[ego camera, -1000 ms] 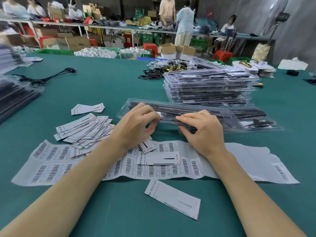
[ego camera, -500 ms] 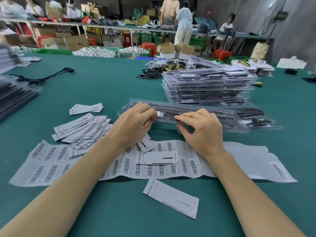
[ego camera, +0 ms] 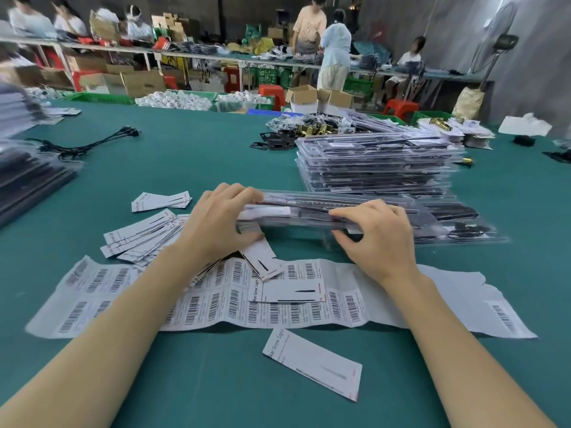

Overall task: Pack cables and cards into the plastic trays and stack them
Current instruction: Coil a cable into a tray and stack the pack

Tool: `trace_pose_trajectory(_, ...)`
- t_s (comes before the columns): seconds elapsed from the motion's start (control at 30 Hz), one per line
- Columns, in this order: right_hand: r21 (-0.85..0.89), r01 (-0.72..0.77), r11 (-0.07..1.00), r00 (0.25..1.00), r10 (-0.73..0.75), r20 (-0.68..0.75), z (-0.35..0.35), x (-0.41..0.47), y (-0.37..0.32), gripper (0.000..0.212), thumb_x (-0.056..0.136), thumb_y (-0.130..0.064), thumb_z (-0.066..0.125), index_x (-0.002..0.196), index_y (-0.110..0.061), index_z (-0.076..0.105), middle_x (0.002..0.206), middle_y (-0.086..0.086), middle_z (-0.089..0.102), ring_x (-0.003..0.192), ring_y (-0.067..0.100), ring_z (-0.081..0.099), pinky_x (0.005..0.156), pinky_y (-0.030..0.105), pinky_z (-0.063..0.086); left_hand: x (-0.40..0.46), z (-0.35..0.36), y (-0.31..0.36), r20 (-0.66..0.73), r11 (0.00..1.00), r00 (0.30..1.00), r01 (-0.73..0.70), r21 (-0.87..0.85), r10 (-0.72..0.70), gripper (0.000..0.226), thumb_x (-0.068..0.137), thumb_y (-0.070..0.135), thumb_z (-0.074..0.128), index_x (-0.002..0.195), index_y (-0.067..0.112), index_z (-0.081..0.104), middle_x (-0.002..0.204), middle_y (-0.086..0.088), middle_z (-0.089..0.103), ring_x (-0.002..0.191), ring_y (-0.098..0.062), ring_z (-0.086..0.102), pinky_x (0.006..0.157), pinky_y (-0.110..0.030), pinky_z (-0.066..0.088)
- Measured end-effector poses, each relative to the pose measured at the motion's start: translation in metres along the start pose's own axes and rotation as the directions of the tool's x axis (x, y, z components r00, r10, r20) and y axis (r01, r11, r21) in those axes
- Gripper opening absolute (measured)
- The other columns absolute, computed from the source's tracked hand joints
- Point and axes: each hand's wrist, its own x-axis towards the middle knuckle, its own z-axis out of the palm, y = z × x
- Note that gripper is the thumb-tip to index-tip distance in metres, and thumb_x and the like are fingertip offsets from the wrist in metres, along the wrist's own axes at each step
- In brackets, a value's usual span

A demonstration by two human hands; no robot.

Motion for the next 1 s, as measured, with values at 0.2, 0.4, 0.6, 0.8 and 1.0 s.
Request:
trace_pose_trajectory(0.2, -0.002, 0.063, 0.998, 0.995, -0.063, -0.082, -0.011, 0.014, -0.006, 0.028, 0.083, -0.03, 0.081, 0.111, -0.032, 0.077, 0.099, -0.012, 0.076, 0.092, 0.019, 0.065, 0.084, 0.038, 0.041, 0.002, -0.004, -0.014, -0.002, 0.963, 0.972, 0.234, -0.133, -0.236, 0.039, 0.083, 0.026, 0.077, 0.117, 0.021, 0.059, 0.117, 0.0, 0.055, 0.111, -0.023, 0.049, 0.094, -0.036, 0.041)
trace_pose_trajectory(0.4, -0.008, 0.074, 0.997, 0.994, -0.075, -0.074, -0.016, 0.017, -0.012, 0.029, 0.085, -0.027, 0.079, 0.114, -0.03, 0.077, 0.099, -0.008, 0.077, 0.089, 0.022, 0.067, 0.075, 0.037, 0.048, 0.002, -0.001, -0.016, 0.021, 0.902, 0.916, 0.399, -0.167, -0.401, 0.075, 0.08, 0.028, 0.081, 0.14, 0.018, 0.038, 0.133, -0.007, 0.046, 0.122, -0.025, 0.046, 0.1, -0.039, 0.042)
trace_pose_trajectory(0.6, -0.045, 0.052, 0.998, 0.998, -0.05, 0.032, -0.047, 0.077, -0.034, 0.031, 0.09, -0.046, 0.07, 0.118, -0.035, 0.072, 0.082, -0.008, 0.074, 0.07, 0.015, 0.056, 0.06, 0.021, 0.034, 0.01, 0.001, -0.011, 0.113, 0.627, 0.733, 0.642, -0.441, -0.671, 0.089, 0.084, 0.051, 0.074, 0.149, 0.013, 0.027, 0.135, -0.007, 0.051, 0.115, -0.023, 0.056, 0.101, -0.046, 0.048)
trace_pose_trajectory(0.8, 0.063, -0.304, 0.951, 0.9, 0.265, 0.346, -0.062, 0.149, -0.031, 0.017, 0.082, -0.05, 0.077, 0.089, -0.036, 0.073, 0.086, -0.011, 0.066, 0.077, 0.01, 0.06, 0.066, 0.026, 0.041, 0.015, 0.0, -0.002, 0.29, 0.566, 0.728, 0.673, -0.476, -0.622, 0.059, 0.088, 0.061, 0.063, 0.131, 0.022, 0.051, 0.104, 0.017, 0.06, 0.077, -0.005, 0.066, 0.067, -0.028, 0.049)
trace_pose_trajectory(1.0, 0.514, -0.754, 0.409, 0.65, 0.578, 0.493, -0.037, 0.128, 0.004, 0.031, 0.083, -0.029, 0.082, 0.101, -0.008, 0.069, 0.082, 0.003, 0.066, 0.06, 0.013, 0.059, 0.048, 0.026, 0.049, 0.021, -0.007, 0.004, 0.488, 0.421, 0.744, 0.664, -0.618, -0.457, 0.053, 0.09, 0.06, 0.061, 0.121, 0.016, 0.06, 0.107, 0.003, 0.074, 0.086, -0.013, 0.075, 0.083, -0.033, 0.06)
